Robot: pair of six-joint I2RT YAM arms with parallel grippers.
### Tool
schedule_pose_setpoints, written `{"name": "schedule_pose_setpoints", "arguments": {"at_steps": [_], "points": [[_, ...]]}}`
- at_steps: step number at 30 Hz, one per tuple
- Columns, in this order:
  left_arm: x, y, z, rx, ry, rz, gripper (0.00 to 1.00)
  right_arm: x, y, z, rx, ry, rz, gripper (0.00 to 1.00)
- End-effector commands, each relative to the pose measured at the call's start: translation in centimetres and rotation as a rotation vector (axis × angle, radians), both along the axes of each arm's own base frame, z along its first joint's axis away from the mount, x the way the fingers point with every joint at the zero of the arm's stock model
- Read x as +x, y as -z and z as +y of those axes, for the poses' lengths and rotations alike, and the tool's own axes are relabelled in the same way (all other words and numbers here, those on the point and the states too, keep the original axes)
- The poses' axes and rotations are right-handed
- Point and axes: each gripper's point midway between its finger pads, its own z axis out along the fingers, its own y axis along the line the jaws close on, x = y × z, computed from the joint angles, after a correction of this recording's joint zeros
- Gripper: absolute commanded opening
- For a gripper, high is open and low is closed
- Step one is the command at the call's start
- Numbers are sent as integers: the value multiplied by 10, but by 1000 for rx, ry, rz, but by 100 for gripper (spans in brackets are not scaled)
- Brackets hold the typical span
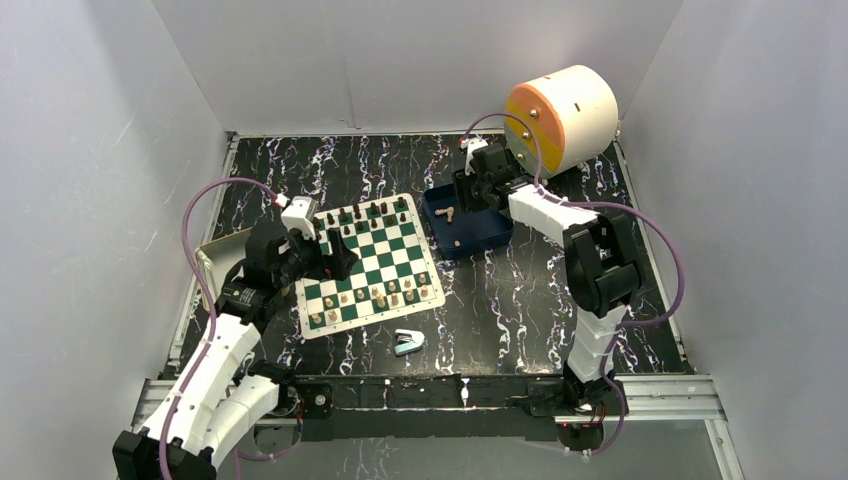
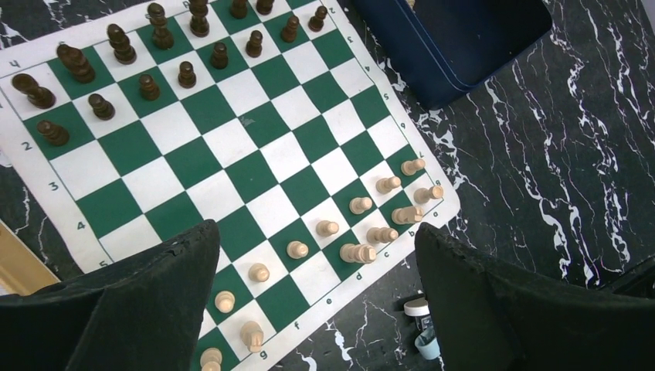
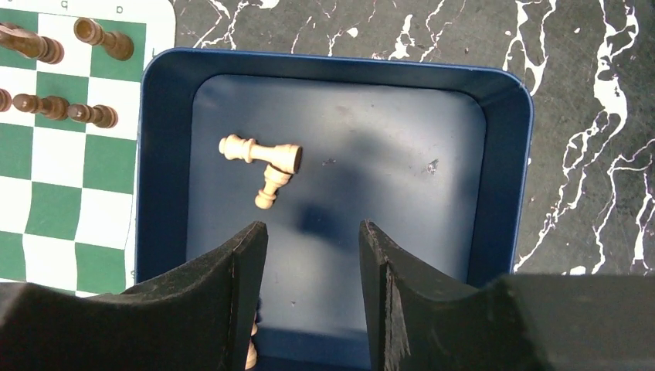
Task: Set up the chess pieces on the board
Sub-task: Pick up the chess piece from the storage box.
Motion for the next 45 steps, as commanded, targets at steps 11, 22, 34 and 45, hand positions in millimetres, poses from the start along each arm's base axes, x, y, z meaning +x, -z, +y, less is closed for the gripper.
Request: {"name": "schedule_pose_setpoints", "arguments": {"at_steps": [11, 22, 34, 45], "points": [[-1, -10, 8, 59, -23, -61, 84, 23, 2, 27, 102, -21, 26, 51], [1, -5, 18, 96, -69, -66, 79, 19, 15, 35, 68, -138, 40, 56], [3, -4, 25, 123, -106, -58, 78, 14, 34, 41, 25, -158, 114, 49], [4, -1, 23, 122, -100, -48, 77, 20, 43, 29, -72, 4, 122, 32]]}}
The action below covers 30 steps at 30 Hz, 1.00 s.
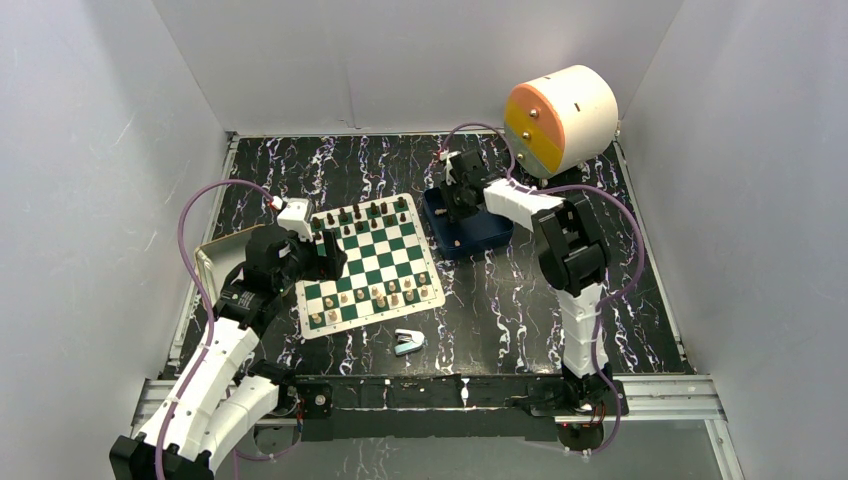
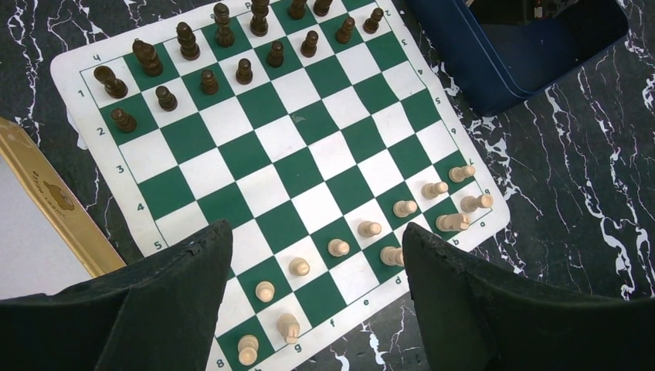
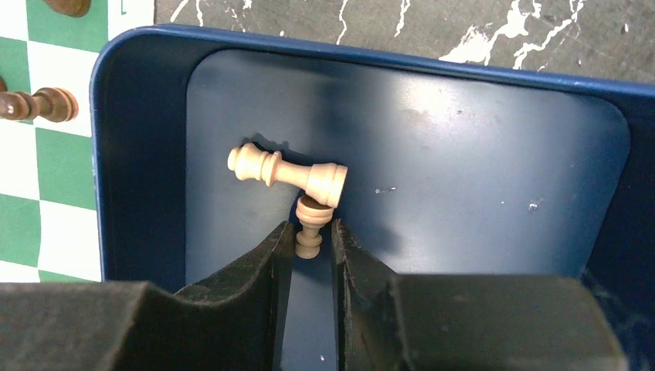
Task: Set up the chess pieces on the board
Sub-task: Pick up the chess piece from the storage box.
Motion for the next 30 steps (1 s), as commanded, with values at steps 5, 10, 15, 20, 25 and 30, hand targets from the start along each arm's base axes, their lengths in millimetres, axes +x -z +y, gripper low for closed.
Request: {"name": "schedule_pose_setpoints", "arguments": {"at_steps": [5, 10, 15, 20, 25, 30], "points": [[2, -2, 2, 15, -7, -15, 76, 20, -15, -2, -27, 110, -43, 32], [2, 0, 0, 14, 0, -6, 75, 24, -11, 3, -15, 104, -34, 37], [3, 1, -1, 13, 3, -1, 74, 29, -13, 6, -15, 96, -37, 37], [3, 0, 0, 12, 1, -5, 74, 34, -12, 9, -16, 92, -37, 39], [3, 1, -1, 13, 5, -1, 73, 38, -12, 9, -28, 92, -43, 32], [3, 2, 0, 13, -4, 8, 73, 38, -29, 6, -26, 105, -65, 23]]}}
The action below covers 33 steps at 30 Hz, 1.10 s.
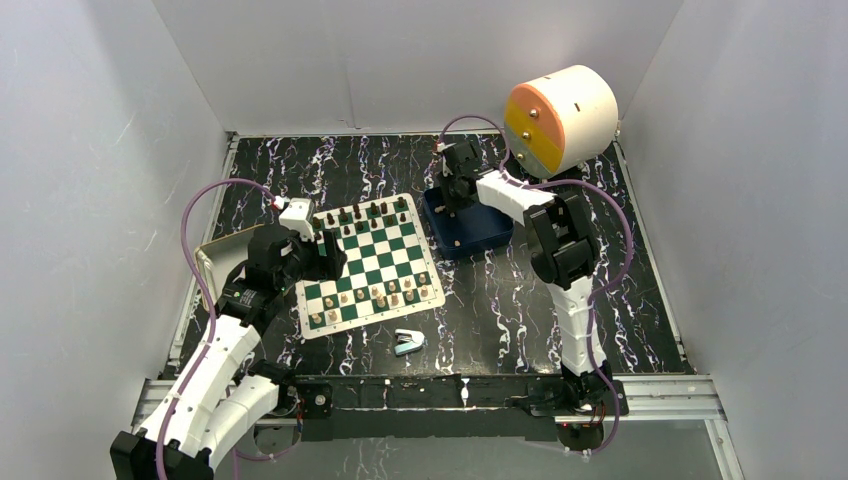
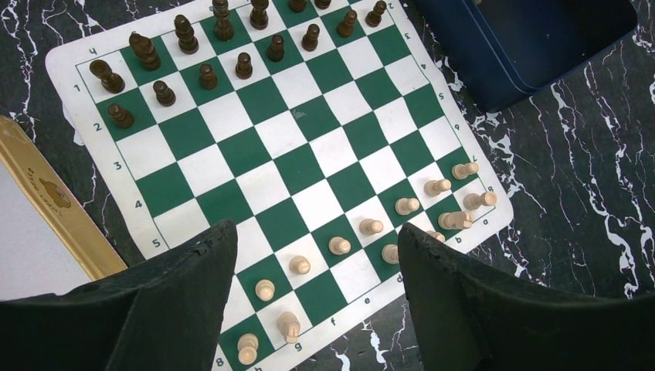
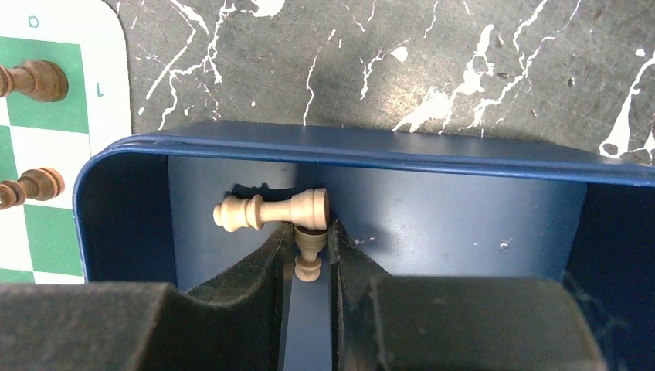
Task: Set up the chess pieces on the board
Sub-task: Pick up the chess piece from the storage box.
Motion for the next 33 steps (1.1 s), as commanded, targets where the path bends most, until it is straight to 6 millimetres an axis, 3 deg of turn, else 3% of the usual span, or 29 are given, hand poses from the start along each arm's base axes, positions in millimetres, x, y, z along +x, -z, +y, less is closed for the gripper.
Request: {"name": "schedule_pose_setpoints", "arguments": {"at_steps": [1, 5, 9, 12, 17, 23, 29, 33], "points": [[2, -2, 0, 5, -2, -7, 72, 10, -35, 0, 23, 35, -59, 23], [4, -5, -6, -28, 7, 10, 68, -2, -64, -4, 76, 105, -50, 23], [15, -25, -20, -103, 12, 3, 67, -21, -90, -10, 147, 220, -9, 23], [27, -47, -36, -180, 45, -19, 63, -36, -105, -6, 243, 266, 17, 23], [43, -67, -59, -249, 102, -23, 57, -63, -128, 11, 437, 294, 122, 23], [57, -75, -92, -249, 185, -143, 54, -89, -179, 36, 817, 325, 155, 25], [65, -70, -136, -254, 263, -268, 52, -102, -205, 44, 1022, 402, 179, 24], [70, -65, -156, -253, 260, -302, 54, -110, -218, 47, 1096, 443, 166, 24]]}}
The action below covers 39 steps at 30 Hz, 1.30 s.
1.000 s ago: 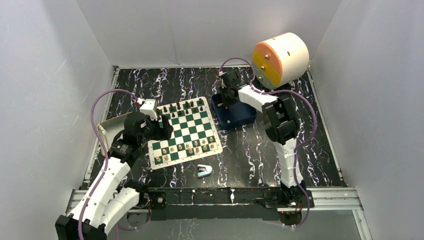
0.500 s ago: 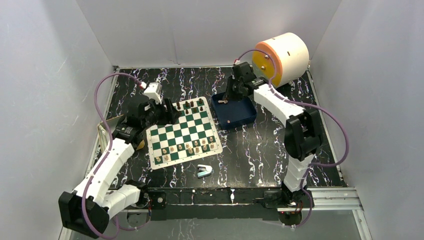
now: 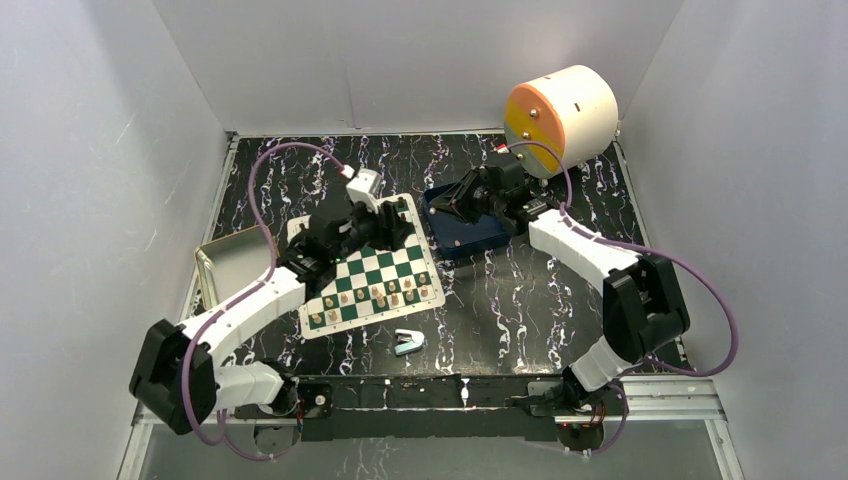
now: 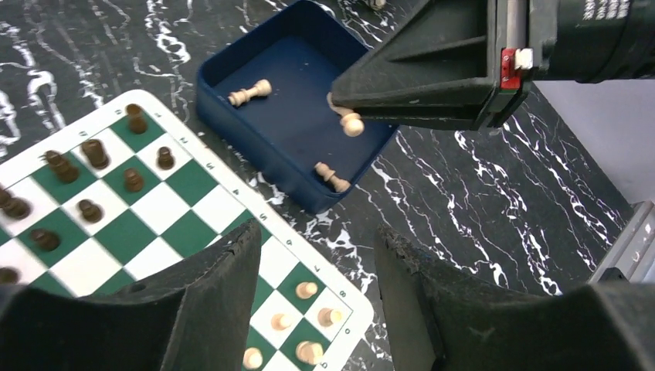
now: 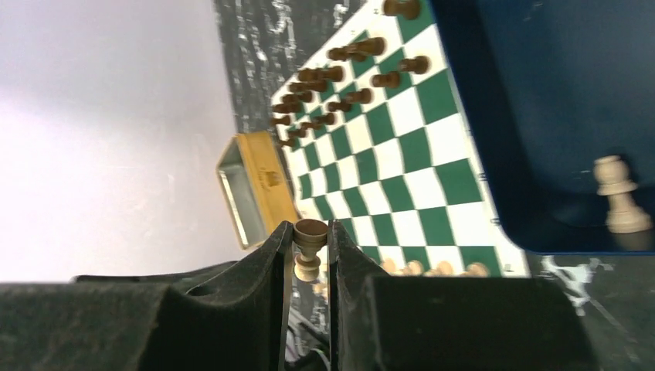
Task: Set up the chess pieces on the board
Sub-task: Place the chess piece on the chessboard.
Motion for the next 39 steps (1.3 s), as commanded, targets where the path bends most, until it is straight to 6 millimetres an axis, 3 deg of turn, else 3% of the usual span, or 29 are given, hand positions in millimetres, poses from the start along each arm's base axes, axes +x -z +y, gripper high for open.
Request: {"name": "schedule_pose_setpoints", "arguments": {"at_steps": [1, 10, 23, 29, 39], "points": [[15, -27, -19, -73, -40, -144, 54, 1, -65, 14, 212, 76, -104, 24], [19, -40, -39, -230, -60, -117, 53, -8, -77, 17, 290, 103, -115, 24], [28, -45, -47, -286, -99, -125, 47, -17, -98, 14, 350, 120, -151, 24], [28, -56, -49, -313, -94, -142, 47, -20, -95, 15, 362, 133, -140, 23], [29, -51, -55, -317, -85, -139, 45, -21, -93, 17, 358, 140, -139, 23]]}}
